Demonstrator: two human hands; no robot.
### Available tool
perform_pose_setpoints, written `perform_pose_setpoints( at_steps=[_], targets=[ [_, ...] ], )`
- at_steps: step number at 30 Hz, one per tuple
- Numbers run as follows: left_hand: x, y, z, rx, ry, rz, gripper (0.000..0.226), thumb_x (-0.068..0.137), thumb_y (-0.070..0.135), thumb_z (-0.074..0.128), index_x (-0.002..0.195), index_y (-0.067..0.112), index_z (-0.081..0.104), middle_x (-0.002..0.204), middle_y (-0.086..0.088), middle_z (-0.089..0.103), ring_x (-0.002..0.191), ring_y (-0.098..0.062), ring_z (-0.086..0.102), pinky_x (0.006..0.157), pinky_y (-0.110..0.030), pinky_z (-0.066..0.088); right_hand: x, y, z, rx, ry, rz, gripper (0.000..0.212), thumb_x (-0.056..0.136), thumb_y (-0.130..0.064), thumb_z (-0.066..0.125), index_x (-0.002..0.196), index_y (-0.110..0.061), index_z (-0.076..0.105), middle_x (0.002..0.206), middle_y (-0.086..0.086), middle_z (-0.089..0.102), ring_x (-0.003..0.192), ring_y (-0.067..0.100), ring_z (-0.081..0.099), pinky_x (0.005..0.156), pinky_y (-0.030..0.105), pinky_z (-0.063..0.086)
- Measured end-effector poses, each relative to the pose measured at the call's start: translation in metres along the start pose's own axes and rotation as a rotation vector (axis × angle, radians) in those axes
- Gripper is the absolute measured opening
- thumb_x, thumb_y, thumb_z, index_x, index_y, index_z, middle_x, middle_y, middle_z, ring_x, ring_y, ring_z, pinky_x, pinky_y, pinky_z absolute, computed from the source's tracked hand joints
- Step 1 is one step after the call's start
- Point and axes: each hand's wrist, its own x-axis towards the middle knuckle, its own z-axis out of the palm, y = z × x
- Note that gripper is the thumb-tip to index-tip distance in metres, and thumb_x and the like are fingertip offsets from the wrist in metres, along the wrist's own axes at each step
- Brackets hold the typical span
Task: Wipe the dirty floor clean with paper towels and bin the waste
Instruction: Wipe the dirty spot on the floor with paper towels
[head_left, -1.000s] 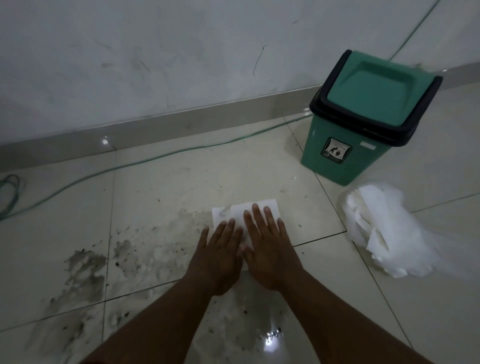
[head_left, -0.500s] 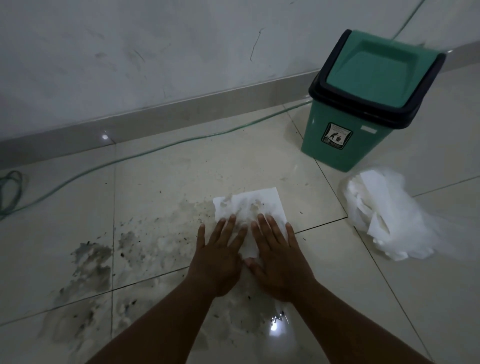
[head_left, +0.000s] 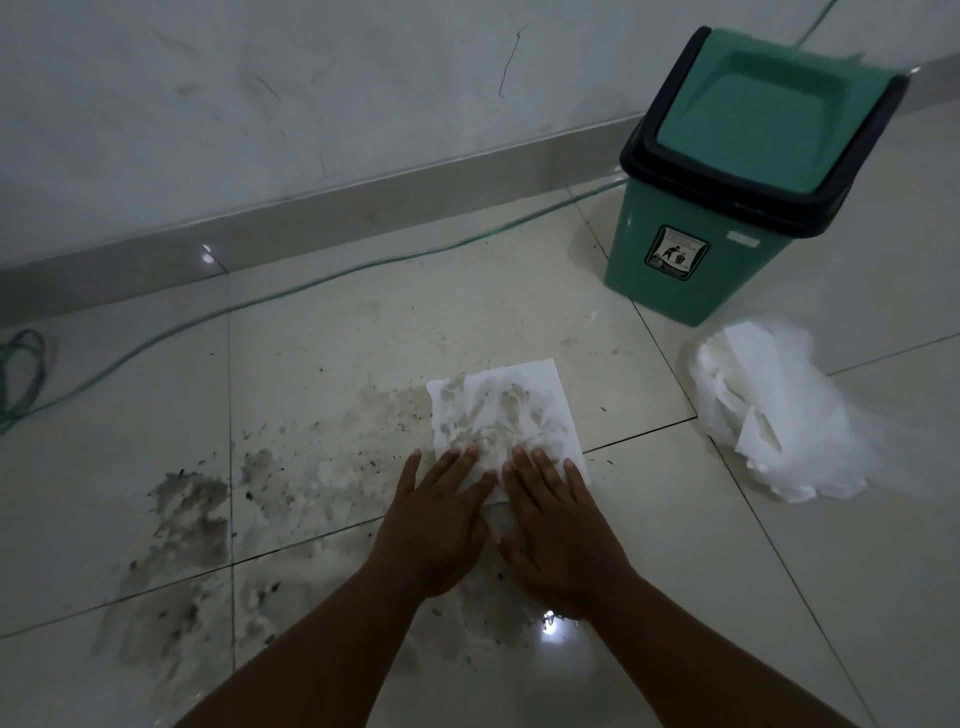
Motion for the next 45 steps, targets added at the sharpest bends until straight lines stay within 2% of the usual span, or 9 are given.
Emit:
perform_pose_setpoints(
  at_steps=[2,7,10,16,24,29,34,40,45],
  targets=[
    [0.009,0.001,-0.006,-0.03,0.046,-0.029,0.061,0.096,0.049,0.022,0.154,0.032,0.026,0.164,-0.004,0.023,0.152,-0.021,0.014,0.124,-0.047,0.003,0.007,-0.001,-0.003,0.036,0.064,0.002,0.074,0.1,-0.057,0.02,0.16,-0.017,0.003,0.168,0.005,-0.006,0.154,0.02,-0.012,0.125,0.048,0.008],
    [0.04,-0.004,-0.015,-0.043,-0.034,-0.093,0.067,0.099,0.047,0.032,0.158,0.032,0.003,0.167,-0.005,-0.009,0.153,-0.024,-0.007,0.123,-0.049,0.003,0.029,0.004,-0.009,0.056,0.051,0.074,0.077,0.101,-0.054,0.024,0.159,-0.015,-0.007,0.167,0.007,-0.015,0.153,0.021,-0.019,0.126,0.042,0.001],
    [0.047,-0.004,-0.016,0.004,-0.128,-0.121,0.065,0.098,0.048,0.031,0.157,0.032,0.007,0.167,-0.003,-0.006,0.154,-0.023,-0.004,0.121,-0.056,-0.001,0.033,0.005,-0.009,0.052,0.035,0.09,0.077,0.1,-0.049,0.027,0.159,-0.011,-0.005,0.166,0.009,-0.013,0.153,0.023,-0.018,0.126,0.044,0.003],
    [0.06,0.001,-0.017,-0.016,0.022,-0.126,0.068,0.097,0.046,0.035,0.157,0.03,0.008,0.167,-0.005,-0.01,0.153,-0.025,-0.009,0.121,-0.053,0.004,0.048,0.008,-0.015,0.028,0.071,0.118,0.073,0.1,-0.045,0.026,0.159,-0.012,-0.002,0.167,0.009,-0.01,0.154,0.025,-0.014,0.126,0.04,-0.003],
    [0.067,-0.001,-0.018,-0.037,-0.179,-0.154,0.068,0.097,0.052,0.031,0.156,0.035,0.001,0.167,0.003,-0.006,0.154,-0.021,-0.005,0.12,-0.057,0.0,0.06,0.004,-0.024,0.041,0.029,0.137,0.073,0.102,-0.044,0.033,0.159,-0.013,0.0,0.166,0.008,-0.013,0.154,0.027,-0.012,0.126,0.042,-0.001],
    [0.071,0.006,-0.033,-0.009,0.025,-0.15,0.078,0.092,0.059,0.03,0.156,0.032,-0.005,0.166,-0.005,-0.013,0.153,-0.027,-0.01,0.121,-0.058,0.01,0.054,0.004,-0.044,0.183,0.135,0.182,0.066,0.103,-0.038,0.036,0.159,-0.011,0.013,0.167,0.01,0.01,0.155,0.025,0.004,0.127,0.04,0.006],
    [0.093,0.038,-0.059,-0.127,0.163,-0.106,0.082,0.09,0.06,0.042,0.156,0.03,0.005,0.167,-0.003,-0.004,0.153,-0.026,-0.008,0.122,-0.056,0.011,0.026,0.012,-0.073,0.263,0.627,0.372,0.041,0.095,-0.025,0.061,0.132,-0.008,0.061,0.132,0.013,0.063,0.124,0.028,0.057,0.107,0.045,0.046],
    [0.123,0.101,-0.083,-0.174,0.137,0.003,0.076,0.088,0.047,0.054,0.153,0.032,0.019,0.167,0.0,0.006,0.153,-0.022,-0.007,0.122,-0.056,0.01,-0.006,0.056,-0.11,0.187,0.937,0.68,0.033,0.09,-0.023,0.066,0.121,-0.013,0.065,0.128,0.012,0.062,0.119,0.031,0.055,0.096,0.049,0.047],
    [0.146,0.147,-0.093,-0.177,0.081,0.033,0.067,0.088,0.046,0.053,0.149,0.033,0.029,0.165,0.002,0.018,0.153,-0.021,-0.001,0.122,-0.054,0.01,-0.026,0.105,-0.138,0.134,0.69,1.017,0.058,0.082,-0.029,0.072,0.136,-0.018,0.052,0.145,0.014,0.046,0.127,0.035,0.042,0.099,0.049,0.037]
  ],
)
